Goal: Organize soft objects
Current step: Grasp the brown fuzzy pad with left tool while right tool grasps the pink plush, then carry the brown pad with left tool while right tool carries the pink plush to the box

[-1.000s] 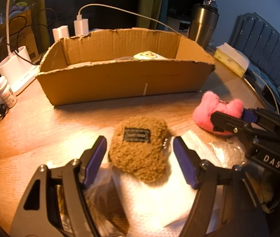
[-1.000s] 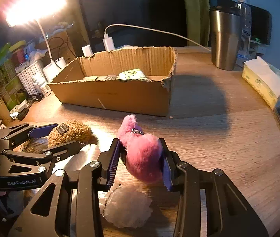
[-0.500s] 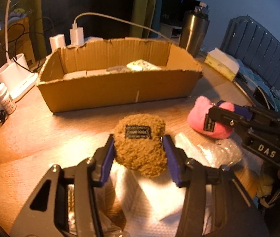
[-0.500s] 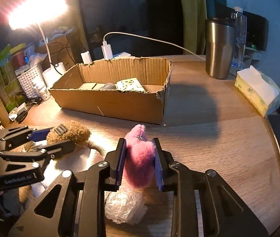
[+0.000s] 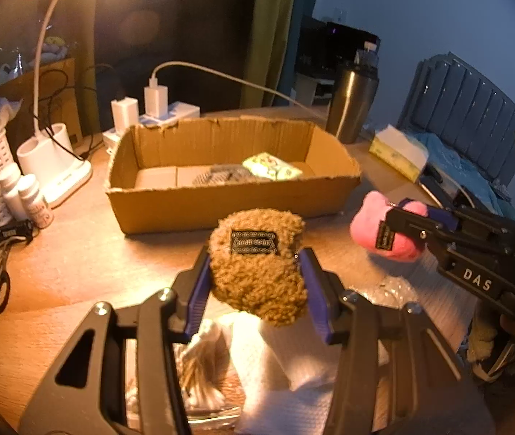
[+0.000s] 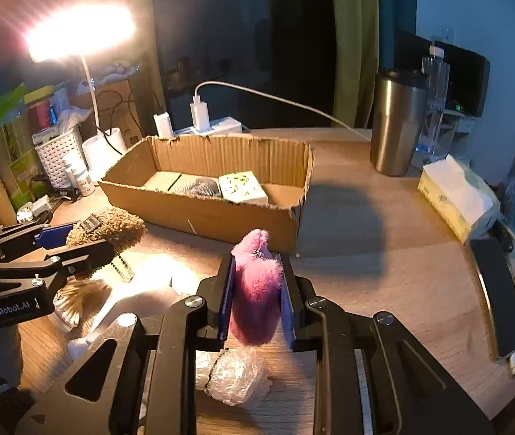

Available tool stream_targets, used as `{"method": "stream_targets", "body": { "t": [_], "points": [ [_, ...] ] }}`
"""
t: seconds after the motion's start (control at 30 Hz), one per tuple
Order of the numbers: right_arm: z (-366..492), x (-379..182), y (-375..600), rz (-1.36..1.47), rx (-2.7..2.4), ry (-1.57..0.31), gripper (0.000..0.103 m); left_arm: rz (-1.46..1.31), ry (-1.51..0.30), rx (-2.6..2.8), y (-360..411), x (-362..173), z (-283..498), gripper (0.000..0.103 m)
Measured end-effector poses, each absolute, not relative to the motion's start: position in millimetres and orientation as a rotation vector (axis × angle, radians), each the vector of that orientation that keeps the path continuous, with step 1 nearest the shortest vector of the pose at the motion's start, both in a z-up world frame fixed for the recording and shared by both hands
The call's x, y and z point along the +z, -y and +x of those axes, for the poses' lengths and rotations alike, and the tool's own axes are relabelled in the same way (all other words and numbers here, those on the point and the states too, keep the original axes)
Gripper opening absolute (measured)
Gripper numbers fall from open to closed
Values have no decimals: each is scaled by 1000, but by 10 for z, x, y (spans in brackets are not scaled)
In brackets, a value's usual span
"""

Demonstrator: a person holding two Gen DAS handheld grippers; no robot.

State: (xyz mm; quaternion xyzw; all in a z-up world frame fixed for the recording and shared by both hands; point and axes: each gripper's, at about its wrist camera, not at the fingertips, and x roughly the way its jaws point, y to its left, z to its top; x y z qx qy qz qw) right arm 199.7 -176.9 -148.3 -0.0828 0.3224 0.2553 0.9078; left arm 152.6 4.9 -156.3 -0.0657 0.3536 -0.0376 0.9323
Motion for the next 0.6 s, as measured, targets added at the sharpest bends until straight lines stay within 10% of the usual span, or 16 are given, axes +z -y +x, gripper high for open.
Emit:
{"method": "stream_targets", "body": {
  "t": [0.6],
  "points": [
    [1889, -1186, 1524, -216, 541, -609, 24, -167, -646, -59, -321, -1317, 1393, 48]
  ]
}}
